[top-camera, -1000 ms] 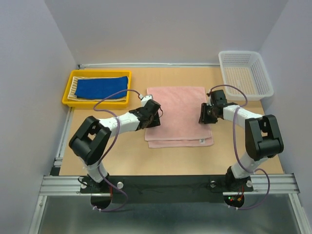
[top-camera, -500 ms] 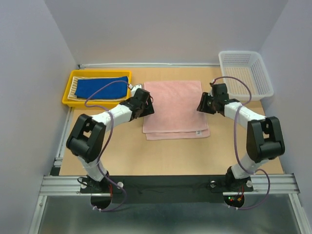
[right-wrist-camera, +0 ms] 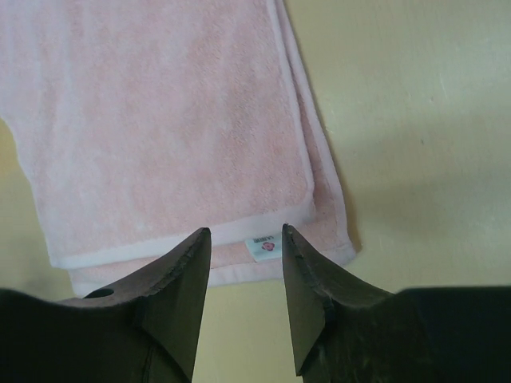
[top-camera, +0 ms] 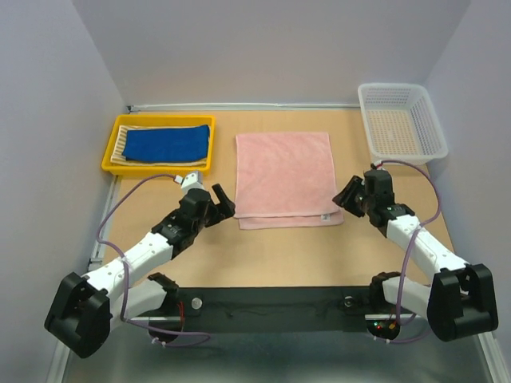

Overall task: Fold and stack the towels
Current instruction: Fold the towel

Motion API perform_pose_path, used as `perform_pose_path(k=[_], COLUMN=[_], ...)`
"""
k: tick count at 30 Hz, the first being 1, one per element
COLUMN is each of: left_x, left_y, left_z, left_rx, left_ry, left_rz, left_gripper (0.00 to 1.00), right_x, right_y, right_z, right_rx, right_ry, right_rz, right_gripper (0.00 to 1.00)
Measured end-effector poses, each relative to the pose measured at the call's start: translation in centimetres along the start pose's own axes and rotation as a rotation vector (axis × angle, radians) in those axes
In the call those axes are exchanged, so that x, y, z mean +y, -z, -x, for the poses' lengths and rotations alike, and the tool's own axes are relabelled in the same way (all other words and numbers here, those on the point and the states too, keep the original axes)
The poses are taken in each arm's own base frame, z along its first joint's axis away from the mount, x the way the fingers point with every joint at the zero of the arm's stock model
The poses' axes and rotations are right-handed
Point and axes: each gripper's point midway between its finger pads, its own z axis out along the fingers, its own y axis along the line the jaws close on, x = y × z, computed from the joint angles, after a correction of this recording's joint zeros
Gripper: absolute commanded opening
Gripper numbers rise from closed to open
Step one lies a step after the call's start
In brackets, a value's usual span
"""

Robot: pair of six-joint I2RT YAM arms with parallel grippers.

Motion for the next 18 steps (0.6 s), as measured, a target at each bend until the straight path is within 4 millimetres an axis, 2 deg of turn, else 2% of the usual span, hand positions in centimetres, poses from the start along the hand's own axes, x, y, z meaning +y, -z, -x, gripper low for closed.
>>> perform_pose_path(k=[3, 9, 18], left_x=[1.6, 1.3, 1.6], left_y=[-0.2, -0.5, -1.0], left_z=[-1.8, -1.6, -2.2], left_rx=[0.036, 0.028, 0.044], left_ry=[0.010, 0.029, 0.029], left_rz=[0.035, 0.027, 0.041], left_gripper=[0.96, 0.95, 0.94], right_x=[-1.3, -2.9, -3.3], right_y=[-0.4, -1.2, -3.2], right_z=[-1.3, -2.3, -3.0], right_rx=[0.018, 0.000, 0.007], right_ry=[-0.055, -0.143, -0.205], right_rz=[-0.040, -0.095, -0.107], right_gripper=[0.45, 0.43, 0.40])
